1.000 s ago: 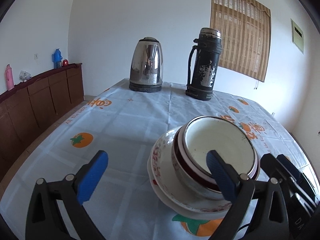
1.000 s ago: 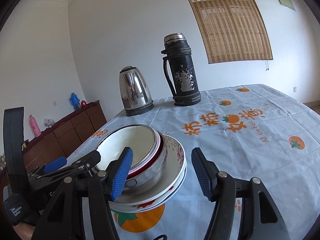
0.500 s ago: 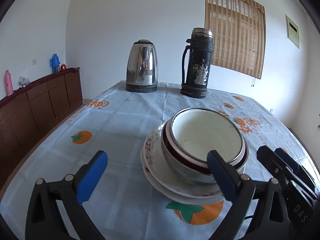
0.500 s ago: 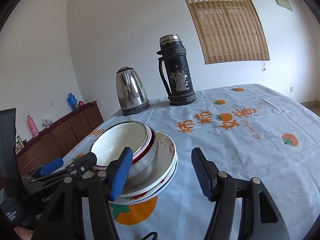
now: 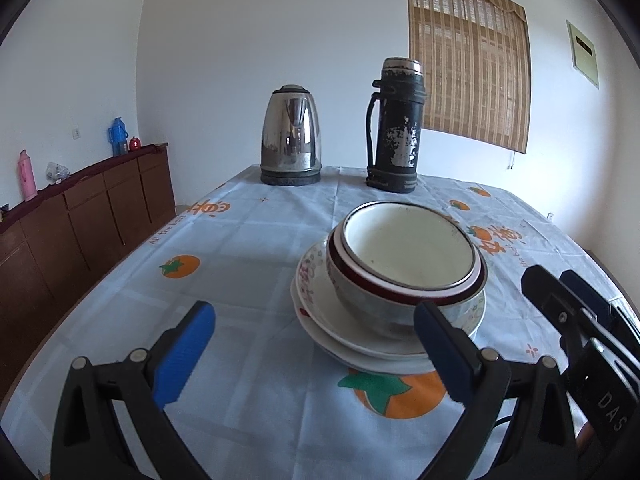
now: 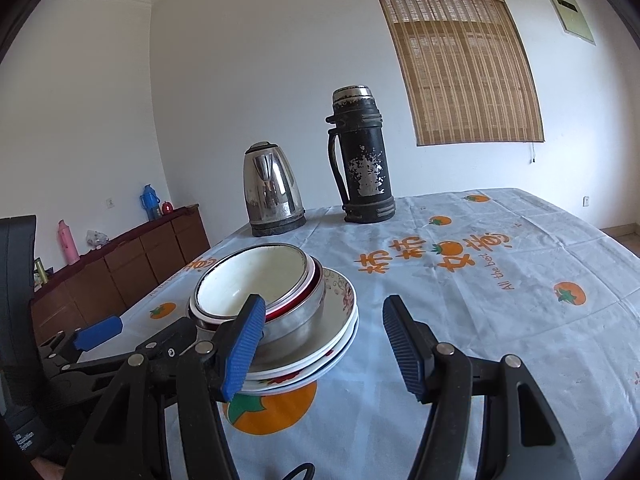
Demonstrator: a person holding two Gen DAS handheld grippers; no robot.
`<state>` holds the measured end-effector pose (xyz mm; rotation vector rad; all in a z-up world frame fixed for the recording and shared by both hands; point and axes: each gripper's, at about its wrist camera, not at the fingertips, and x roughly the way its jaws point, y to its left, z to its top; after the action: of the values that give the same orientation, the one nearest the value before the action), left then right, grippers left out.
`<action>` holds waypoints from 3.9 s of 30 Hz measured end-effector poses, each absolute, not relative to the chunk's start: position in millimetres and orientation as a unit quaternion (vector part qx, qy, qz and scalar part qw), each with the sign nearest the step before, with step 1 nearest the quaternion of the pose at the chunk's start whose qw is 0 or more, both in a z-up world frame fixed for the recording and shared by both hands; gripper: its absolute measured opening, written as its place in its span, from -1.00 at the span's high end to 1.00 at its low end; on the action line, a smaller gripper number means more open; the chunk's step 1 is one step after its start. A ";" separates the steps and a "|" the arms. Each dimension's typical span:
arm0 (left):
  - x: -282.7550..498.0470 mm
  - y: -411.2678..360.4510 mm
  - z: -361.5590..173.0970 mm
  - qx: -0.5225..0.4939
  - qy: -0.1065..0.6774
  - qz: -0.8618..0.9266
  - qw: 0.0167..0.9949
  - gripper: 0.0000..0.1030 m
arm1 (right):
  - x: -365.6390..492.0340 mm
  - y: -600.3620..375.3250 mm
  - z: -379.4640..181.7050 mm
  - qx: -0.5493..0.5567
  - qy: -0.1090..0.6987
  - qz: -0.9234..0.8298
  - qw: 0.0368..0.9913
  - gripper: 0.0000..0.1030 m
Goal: Organize plates and bowls
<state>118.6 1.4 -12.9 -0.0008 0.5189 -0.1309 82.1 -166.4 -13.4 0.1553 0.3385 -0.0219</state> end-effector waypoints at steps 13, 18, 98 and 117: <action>94.8 3.5 -15.3 -0.005 0.257 -0.060 0.965 -0.97 | 51.8 -161.3 -8.0 0.064 0.140 -0.020 0.988 -0.32; 86.6 4.1 -17.2 -0.003 0.261 -0.059 0.964 -0.97 | 40.9 -161.6 -6.7 0.065 0.135 -0.026 0.988 -0.32; -47.5 37.2 96.1 0.007 0.224 -0.054 0.973 -0.99 | -143.2 -120.6 106.4 0.115 0.054 -0.071 0.989 -0.69; -48.3 36.4 96.6 0.013 0.221 -0.042 0.974 -0.99 | -140.9 -123.4 103.2 0.125 0.057 -0.070 0.988 -0.69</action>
<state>-48.3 36.4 96.6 0.0264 0.4451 -0.0839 -140.9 -123.4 103.2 0.2501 0.1141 -0.1401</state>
